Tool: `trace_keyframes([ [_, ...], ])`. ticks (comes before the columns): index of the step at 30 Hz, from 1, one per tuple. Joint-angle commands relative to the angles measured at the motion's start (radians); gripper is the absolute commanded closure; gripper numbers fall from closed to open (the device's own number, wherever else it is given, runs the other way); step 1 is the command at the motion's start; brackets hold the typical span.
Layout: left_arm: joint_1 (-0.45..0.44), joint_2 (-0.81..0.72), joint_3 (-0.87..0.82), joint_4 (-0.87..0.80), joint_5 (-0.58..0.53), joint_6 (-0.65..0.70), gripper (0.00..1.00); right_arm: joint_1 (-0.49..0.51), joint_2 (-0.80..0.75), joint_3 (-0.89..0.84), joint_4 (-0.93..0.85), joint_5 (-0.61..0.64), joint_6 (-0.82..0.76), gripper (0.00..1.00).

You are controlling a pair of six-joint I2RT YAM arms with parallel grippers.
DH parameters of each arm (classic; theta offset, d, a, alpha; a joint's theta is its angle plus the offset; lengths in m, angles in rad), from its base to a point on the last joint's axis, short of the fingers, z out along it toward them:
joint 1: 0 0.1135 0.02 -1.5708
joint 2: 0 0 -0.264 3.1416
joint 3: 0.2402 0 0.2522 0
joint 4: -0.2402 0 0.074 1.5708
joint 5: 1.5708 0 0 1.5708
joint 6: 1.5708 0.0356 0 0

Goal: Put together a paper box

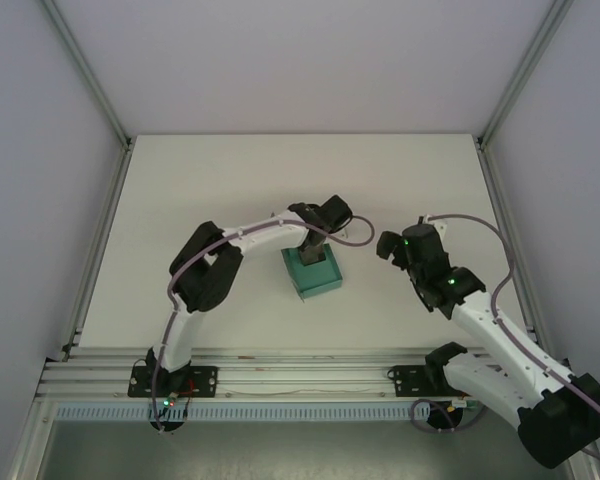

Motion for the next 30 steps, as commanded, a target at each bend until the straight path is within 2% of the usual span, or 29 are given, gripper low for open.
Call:
trace_keyframes([
  [1,0.001,-0.097,-0.005,-0.022,0.086,0.024,0.00,-0.005,-0.017,-0.014,0.003,-0.023,-0.029,0.00],
  [5,0.007,-0.163,-0.030,0.024,0.118,0.029,0.00,-0.005,-0.019,-0.004,0.001,-0.036,-0.044,0.00],
  [8,0.024,-0.184,-0.047,0.065,0.117,-0.016,0.00,-0.006,-0.017,-0.002,0.019,-0.055,-0.076,0.00],
  [11,0.061,-0.258,-0.070,0.116,0.113,-0.112,0.00,-0.005,0.009,-0.005,0.104,-0.198,-0.242,0.00],
  [15,0.143,-0.424,-0.127,0.202,0.187,-0.355,0.00,-0.006,0.124,0.039,0.199,-0.370,-0.525,0.00],
  [18,0.225,-0.572,-0.240,0.290,0.240,-0.535,0.00,-0.006,0.265,0.129,0.229,-0.463,-0.695,0.03],
  [21,0.323,-0.702,-0.392,0.362,0.283,-0.690,0.00,-0.002,0.465,0.288,0.161,-0.581,-0.877,0.10],
  [24,0.409,-0.794,-0.563,0.424,0.321,-0.787,0.00,0.021,0.655,0.460,-0.024,-0.713,-1.232,0.15],
  [26,0.450,-0.827,-0.651,0.444,0.323,-0.830,0.00,0.045,0.770,0.593,-0.147,-0.724,-1.373,0.17],
  [30,0.496,-0.850,-0.747,0.437,0.352,-0.866,0.00,0.073,0.961,0.827,-0.328,-0.702,-1.512,0.24],
])
